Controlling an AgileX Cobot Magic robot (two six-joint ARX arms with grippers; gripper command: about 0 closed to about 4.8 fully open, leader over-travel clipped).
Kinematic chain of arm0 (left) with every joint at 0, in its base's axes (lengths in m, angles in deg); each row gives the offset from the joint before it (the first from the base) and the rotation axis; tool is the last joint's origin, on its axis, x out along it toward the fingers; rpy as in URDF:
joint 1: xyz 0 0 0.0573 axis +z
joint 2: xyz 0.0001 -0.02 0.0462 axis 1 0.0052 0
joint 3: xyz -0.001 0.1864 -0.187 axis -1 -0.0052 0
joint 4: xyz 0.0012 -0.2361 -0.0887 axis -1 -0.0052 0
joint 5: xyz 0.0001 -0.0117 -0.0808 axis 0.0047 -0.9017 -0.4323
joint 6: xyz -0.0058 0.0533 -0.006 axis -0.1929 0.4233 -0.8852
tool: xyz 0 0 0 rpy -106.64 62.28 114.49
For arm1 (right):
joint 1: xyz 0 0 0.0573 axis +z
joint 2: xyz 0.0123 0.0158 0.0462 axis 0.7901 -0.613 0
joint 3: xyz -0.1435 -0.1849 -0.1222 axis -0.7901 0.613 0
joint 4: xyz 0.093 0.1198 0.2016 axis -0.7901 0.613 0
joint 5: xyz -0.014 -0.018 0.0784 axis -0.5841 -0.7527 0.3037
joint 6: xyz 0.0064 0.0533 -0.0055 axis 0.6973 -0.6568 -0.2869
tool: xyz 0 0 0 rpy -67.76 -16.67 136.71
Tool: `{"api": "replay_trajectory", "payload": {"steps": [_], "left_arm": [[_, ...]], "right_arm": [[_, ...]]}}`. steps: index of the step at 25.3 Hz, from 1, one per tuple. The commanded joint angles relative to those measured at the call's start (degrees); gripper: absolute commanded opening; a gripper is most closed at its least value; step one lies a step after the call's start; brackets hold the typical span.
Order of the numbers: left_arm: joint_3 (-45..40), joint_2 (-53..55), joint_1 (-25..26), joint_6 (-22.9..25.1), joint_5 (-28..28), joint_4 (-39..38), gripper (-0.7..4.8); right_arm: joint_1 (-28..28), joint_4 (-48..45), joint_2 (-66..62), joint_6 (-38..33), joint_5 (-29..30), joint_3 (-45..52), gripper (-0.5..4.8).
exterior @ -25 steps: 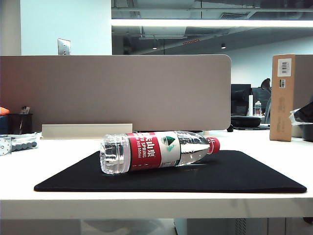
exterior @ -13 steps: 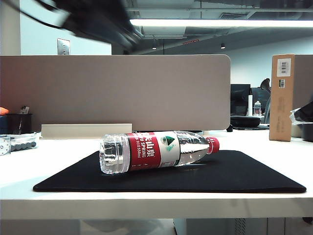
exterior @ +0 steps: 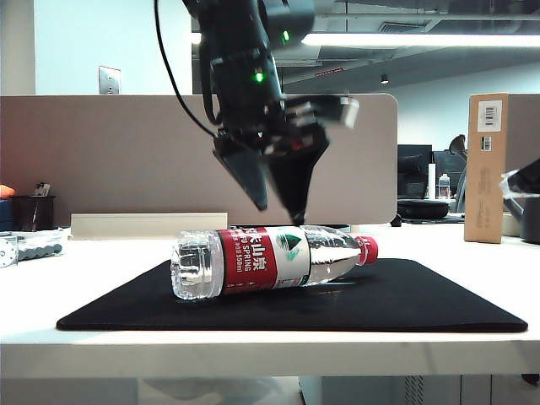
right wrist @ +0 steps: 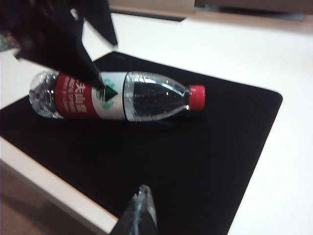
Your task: Stand the plastic bottle up on the black mouse pad.
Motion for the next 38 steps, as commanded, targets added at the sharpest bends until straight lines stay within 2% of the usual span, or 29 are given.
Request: {"api": "replay_trajectory", "payload": {"steps": [1, 6, 12, 17, 18, 19, 21, 22, 23, 27, 29, 30, 31, 33, 34, 37, 38], "left_arm": [[2.23, 2.51, -0.52, 4.28, 0.2, 0.35, 4.79], [2.51, 4.74, -0.55, 8.17, -0.24, 0.83, 4.79], [2.51, 7.87, -0.46, 8.13, -1.79, 0.76, 4.79], [2.49, 10.69, -0.55, 8.11, -0.7, 0.72, 4.79], [2.49, 10.75, -0.52, 8.11, -0.59, 0.46, 3.97], [2.49, 10.75, -0.52, 8.11, -0.13, 0.28, 3.5], [2.51, 10.75, -0.52, 8.09, 1.92, -0.81, 1.57], [2.49, 10.75, -0.52, 8.09, 1.95, -1.18, 0.88], [2.51, 10.75, -0.52, 8.0, 2.12, -1.44, 0.41], [2.51, 9.73, -0.52, 3.96, 2.8, -1.51, 0.21], [2.49, 8.17, -0.44, -0.02, 1.2, 1.38, -0.06], [2.49, 6.88, -0.37, -1.25, -1.9, 4.68, -0.05], [2.49, 6.21, -0.37, -1.95, -2.54, 6.47, -0.05], [2.49, 3.41, -0.52, -3.96, -1.81, 12.22, -0.05], [2.47, 1.33, -0.52, -5.55, 0.48, 15.67, -0.05], [1.77, -1.81, -0.26, -9.22, 0.57, 23.37, -0.05], [0.39, -2.95, 0.07, -11.19, 0.0, 28.41, -0.05]], "right_arm": [[-0.07, -0.81, 0.57, -0.2, -0.07, 0.26, -0.01], [-0.13, -0.83, 1.25, -0.2, -0.04, 0.26, -0.01], [-0.11, -0.79, 1.16, -0.2, -0.04, 0.26, -0.01], [-0.13, -0.79, 1.16, -0.2, -0.04, 0.26, -0.01], [-0.13, -0.79, 1.18, -0.2, -0.04, 0.26, -0.01], [-0.13, -0.79, 1.16, -0.2, -0.04, 0.26, -0.01], [-0.13, -0.81, 1.18, -0.2, -0.04, 0.26, -0.01], [-0.13, -0.79, 1.18, -0.2, -0.04, 0.26, -0.01], [-0.13, -0.81, 1.18, -0.2, -0.04, 0.26, -0.01], [-0.13, -0.79, 1.18, -0.2, -0.04, 0.26, -0.01], [-0.13, -0.79, 1.2, -0.2, -0.04, 0.26, -0.01], [-0.13, -0.79, 1.22, -0.2, -0.04, 0.26, -0.01], [-0.13, -0.79, 1.25, -0.2, -0.04, 0.26, -0.01], [-0.13, -0.83, 1.73, -0.2, -0.04, 0.26, -0.01], [-0.15, -0.7, 2.4, -0.2, -0.04, 0.26, -0.01], [-0.13, -0.79, 3.72, -0.2, -0.02, 0.26, -0.01], [-0.13, -0.85, 4.04, -0.2, -0.04, 0.26, -0.01]]}}
